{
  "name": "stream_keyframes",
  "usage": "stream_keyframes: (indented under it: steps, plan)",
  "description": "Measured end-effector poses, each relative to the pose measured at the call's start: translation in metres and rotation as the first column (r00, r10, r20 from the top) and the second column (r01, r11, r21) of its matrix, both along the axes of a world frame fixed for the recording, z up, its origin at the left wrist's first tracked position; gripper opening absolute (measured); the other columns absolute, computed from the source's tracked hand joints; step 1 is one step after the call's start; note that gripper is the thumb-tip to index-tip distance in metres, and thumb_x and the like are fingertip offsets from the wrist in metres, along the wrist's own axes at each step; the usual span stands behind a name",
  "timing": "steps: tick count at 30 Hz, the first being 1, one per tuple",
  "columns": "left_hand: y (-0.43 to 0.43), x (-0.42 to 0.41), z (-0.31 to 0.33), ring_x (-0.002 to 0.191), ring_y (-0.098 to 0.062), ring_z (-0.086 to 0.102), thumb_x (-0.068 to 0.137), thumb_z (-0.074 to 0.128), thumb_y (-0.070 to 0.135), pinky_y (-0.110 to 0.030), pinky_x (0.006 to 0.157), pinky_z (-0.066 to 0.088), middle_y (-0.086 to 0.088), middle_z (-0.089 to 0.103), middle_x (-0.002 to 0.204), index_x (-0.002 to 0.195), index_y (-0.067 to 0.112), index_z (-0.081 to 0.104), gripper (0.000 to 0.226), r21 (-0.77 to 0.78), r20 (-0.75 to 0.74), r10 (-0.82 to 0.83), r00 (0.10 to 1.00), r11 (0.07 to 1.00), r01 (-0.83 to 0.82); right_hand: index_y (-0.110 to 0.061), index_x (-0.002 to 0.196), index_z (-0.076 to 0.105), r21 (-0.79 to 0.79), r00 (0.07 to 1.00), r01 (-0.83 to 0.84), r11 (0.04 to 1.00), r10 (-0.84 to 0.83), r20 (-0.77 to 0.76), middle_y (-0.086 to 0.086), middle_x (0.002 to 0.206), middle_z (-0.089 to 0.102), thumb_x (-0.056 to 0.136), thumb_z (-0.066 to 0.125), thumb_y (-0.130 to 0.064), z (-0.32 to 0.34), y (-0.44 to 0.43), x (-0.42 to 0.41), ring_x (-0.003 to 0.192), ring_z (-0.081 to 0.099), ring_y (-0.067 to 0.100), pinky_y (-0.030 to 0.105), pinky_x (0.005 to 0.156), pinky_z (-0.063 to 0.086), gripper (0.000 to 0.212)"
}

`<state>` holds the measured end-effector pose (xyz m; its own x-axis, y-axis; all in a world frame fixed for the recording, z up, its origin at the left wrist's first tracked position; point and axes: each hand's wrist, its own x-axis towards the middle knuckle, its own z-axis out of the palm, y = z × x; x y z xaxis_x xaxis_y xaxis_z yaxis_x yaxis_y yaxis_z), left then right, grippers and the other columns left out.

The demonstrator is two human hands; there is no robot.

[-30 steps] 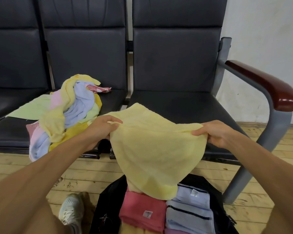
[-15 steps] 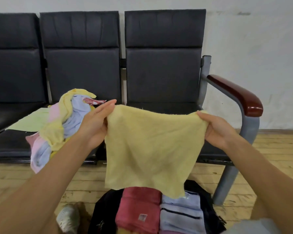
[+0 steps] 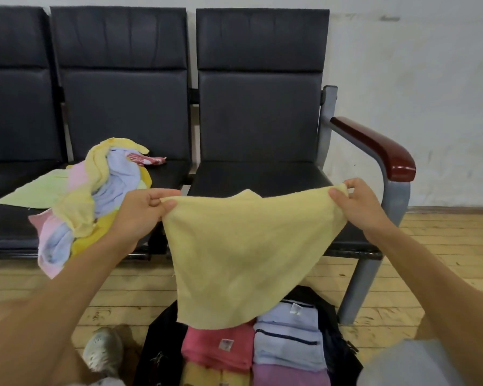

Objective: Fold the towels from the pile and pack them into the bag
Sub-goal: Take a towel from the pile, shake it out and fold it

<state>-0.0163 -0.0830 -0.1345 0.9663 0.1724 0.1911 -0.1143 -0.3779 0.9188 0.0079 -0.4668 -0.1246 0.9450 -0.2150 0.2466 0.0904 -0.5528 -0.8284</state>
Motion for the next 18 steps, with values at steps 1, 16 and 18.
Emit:
stream_keyframes:
  steps: [1,16,18]
  plan:
    - [0.0,0.0,0.0,0.104,-0.02,0.064,0.094,0.061,0.014,-0.041,0.096,0.051,-0.001,0.07,0.104,0.111,0.022,0.07,0.021,0.091,0.023,0.03,0.999,0.995,-0.032,-0.02,0.115,0.044,0.025,1.0,0.004,1.0,-0.004,-0.009,-0.004,0.113,0.045,0.098,0.056,-0.03,-0.001,-0.002,0.001,0.106,0.046,0.016,0.032,0.087,0.042,0.023]
    - [-0.008,-0.006,0.007,0.101,-0.014,0.059,0.096,0.057,0.025,-0.026,0.073,0.049,0.003,0.067,0.104,0.094,0.017,0.073,0.018,-0.146,-0.119,-0.018,0.993,0.989,0.001,-0.02,0.093,0.075,0.085,0.92,-0.287,0.954,0.3,-0.251,-0.006,0.101,0.065,0.089,0.066,-0.035,0.008,-0.006,-0.007,0.098,0.057,0.013,0.028,0.084,0.043,0.017]
    - [-0.006,-0.007,0.005,0.105,-0.021,0.058,0.096,0.056,0.026,-0.032,0.079,0.052,-0.002,0.067,0.108,0.091,0.015,0.074,0.022,-0.097,-0.18,-0.056,0.982,0.994,0.039,-0.022,0.092,0.076,-0.055,0.869,-0.396,0.917,0.354,-0.345,-0.007,0.101,0.067,0.083,0.074,-0.032,0.008,-0.009,-0.006,0.098,0.059,0.013,0.023,0.079,0.044,0.013]
